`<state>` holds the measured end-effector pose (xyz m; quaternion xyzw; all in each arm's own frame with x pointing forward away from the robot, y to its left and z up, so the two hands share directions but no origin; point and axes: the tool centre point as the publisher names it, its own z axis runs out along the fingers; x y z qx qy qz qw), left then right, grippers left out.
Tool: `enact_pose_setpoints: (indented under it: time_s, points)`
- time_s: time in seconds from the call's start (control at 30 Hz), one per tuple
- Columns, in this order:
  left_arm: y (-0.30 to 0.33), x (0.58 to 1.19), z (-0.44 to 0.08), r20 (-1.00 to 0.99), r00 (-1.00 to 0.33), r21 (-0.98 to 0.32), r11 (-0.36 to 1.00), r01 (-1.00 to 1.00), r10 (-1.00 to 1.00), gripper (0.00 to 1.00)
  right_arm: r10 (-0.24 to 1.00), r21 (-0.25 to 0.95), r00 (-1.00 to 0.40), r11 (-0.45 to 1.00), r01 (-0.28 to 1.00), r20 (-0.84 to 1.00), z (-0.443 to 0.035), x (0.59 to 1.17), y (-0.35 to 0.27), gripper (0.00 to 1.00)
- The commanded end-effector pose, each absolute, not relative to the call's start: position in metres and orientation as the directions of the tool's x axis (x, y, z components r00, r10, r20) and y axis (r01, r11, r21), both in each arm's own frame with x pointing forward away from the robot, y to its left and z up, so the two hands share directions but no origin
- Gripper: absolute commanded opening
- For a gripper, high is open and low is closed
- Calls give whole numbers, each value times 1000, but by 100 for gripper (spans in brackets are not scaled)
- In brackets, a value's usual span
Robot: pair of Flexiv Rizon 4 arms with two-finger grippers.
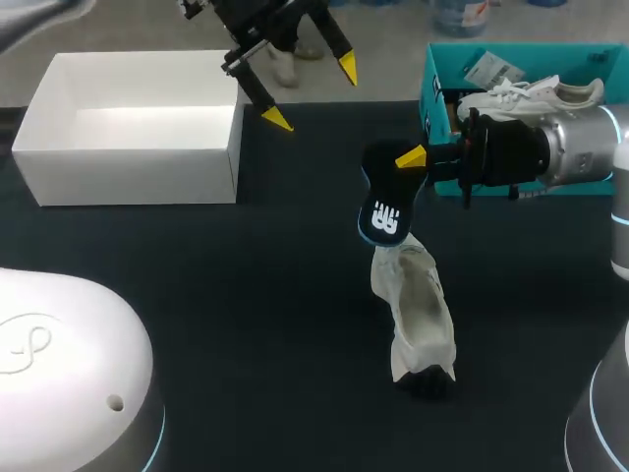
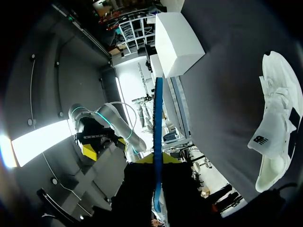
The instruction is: Take the shoe out of the shoebox, open the shoe tongue, remove and reinsert the insole, then place the shoe into the shoebox
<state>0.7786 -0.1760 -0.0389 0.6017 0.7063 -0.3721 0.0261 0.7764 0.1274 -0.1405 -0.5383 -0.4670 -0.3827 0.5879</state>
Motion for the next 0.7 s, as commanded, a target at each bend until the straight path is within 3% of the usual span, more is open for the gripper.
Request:
enact_pose_setpoints:
  time_s: [0.03, 0.4, 0.7]
  points:
    - [-195, 786, -38, -281, -73, -345, -30, 938, 957, 100, 57, -277, 271, 126, 953, 961, -140, 776, 128, 0]
    - [-223, 795, -41, -191, 32, -256, -82, 963, 981, 100, 57, -277, 271, 126, 953, 961, -140, 776, 128, 0]
    - [-229, 798, -41, -178, 0, -194, -35, 980, 984, 100, 57, -277, 271, 126, 953, 961, -140, 776, 128, 0]
